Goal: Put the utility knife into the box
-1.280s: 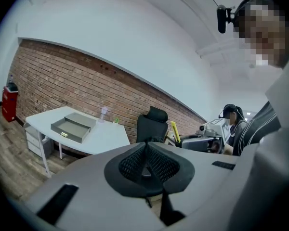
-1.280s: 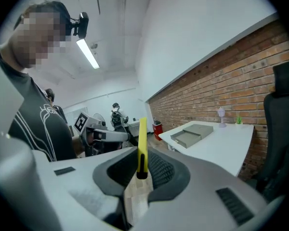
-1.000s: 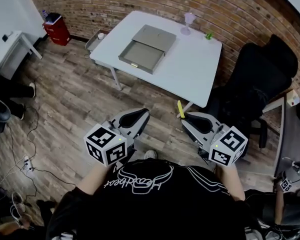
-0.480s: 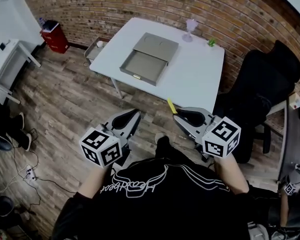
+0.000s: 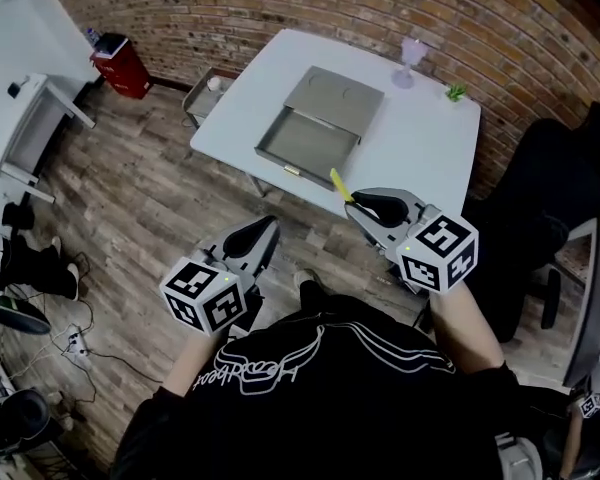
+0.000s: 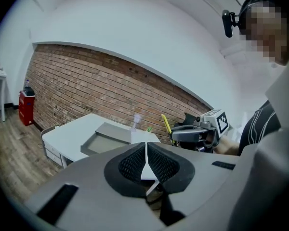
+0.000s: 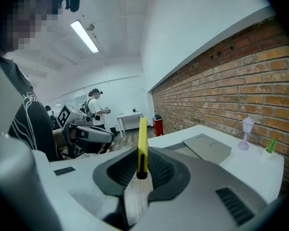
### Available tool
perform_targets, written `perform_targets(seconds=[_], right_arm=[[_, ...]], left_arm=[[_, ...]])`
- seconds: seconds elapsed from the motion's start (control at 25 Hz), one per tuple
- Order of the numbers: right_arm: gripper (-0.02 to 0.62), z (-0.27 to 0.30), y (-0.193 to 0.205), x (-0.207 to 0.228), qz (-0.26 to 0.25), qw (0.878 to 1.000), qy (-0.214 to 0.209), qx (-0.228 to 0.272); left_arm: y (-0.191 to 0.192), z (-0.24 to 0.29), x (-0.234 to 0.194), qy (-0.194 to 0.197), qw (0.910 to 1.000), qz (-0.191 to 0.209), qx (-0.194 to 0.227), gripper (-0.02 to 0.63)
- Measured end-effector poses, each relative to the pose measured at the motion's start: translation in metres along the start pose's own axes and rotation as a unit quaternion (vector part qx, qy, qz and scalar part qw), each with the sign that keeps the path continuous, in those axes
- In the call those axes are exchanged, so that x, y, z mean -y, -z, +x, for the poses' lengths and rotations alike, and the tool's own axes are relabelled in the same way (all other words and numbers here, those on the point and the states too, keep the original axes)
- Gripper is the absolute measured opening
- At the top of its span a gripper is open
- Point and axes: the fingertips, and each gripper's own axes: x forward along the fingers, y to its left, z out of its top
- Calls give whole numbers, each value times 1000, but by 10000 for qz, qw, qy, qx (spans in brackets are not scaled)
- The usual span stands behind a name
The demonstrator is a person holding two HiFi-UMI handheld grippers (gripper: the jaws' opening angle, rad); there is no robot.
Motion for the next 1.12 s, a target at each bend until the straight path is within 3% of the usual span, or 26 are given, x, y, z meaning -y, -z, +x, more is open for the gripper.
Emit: perform_targets(seconds=[0.6,1.12], right_arm=[[67,129,2,117,-317,9932,2,-1118],[67,198,74,160,-733,9637,-1,-2567]], left_arm=[[-49,75,-113,-352,9992,-133,-115,37],[-36,79,-153,-571,9975,-383,-188,37]])
